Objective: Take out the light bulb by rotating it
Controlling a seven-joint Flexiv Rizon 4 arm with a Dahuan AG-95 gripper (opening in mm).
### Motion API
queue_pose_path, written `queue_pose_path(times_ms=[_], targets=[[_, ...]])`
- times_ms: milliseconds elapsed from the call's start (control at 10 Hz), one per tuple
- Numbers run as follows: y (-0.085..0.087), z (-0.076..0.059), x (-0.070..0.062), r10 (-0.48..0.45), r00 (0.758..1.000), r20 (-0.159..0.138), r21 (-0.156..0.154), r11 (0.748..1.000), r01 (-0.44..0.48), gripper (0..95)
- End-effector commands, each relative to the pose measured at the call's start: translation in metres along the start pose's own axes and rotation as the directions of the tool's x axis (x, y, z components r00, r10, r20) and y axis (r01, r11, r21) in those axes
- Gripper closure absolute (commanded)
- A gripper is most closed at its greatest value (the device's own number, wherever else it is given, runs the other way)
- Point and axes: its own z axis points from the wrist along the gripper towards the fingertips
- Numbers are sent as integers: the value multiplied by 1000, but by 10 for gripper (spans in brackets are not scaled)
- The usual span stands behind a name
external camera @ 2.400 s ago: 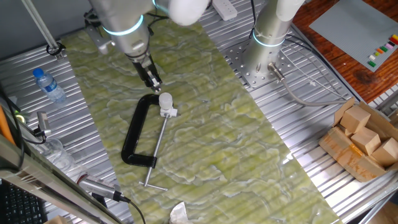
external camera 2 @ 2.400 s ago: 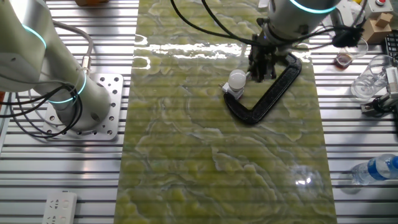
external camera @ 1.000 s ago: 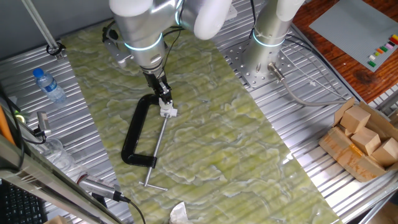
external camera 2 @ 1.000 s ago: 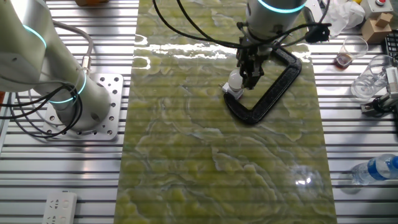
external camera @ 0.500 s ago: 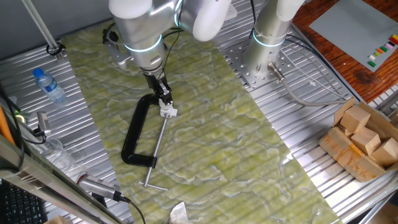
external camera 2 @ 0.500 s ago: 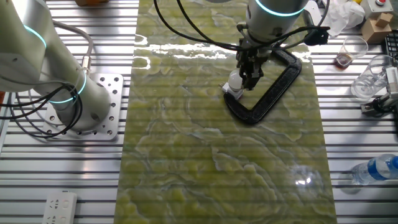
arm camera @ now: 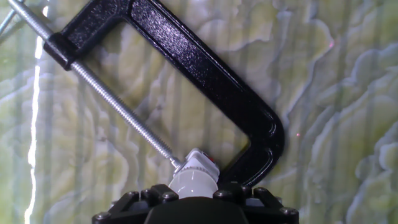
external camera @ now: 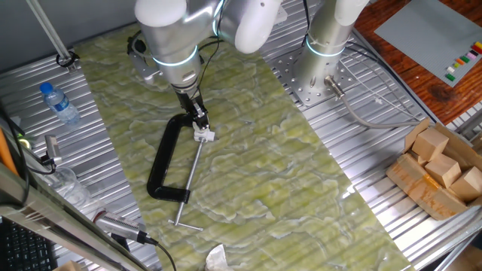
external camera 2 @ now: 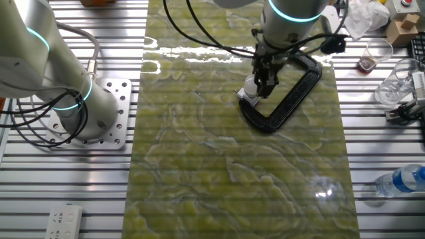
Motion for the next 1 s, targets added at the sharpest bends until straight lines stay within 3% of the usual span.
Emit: queue_pose_path(times_ms=[100, 600, 1000], targets=[[0, 6, 1, 17, 1000, 0, -2, 1000, -17, 380], [4, 16, 1, 14, 1000, 4, 4, 1000, -14, 380], [5, 20, 0, -40, 999, 6, 24, 999, 39, 380]])
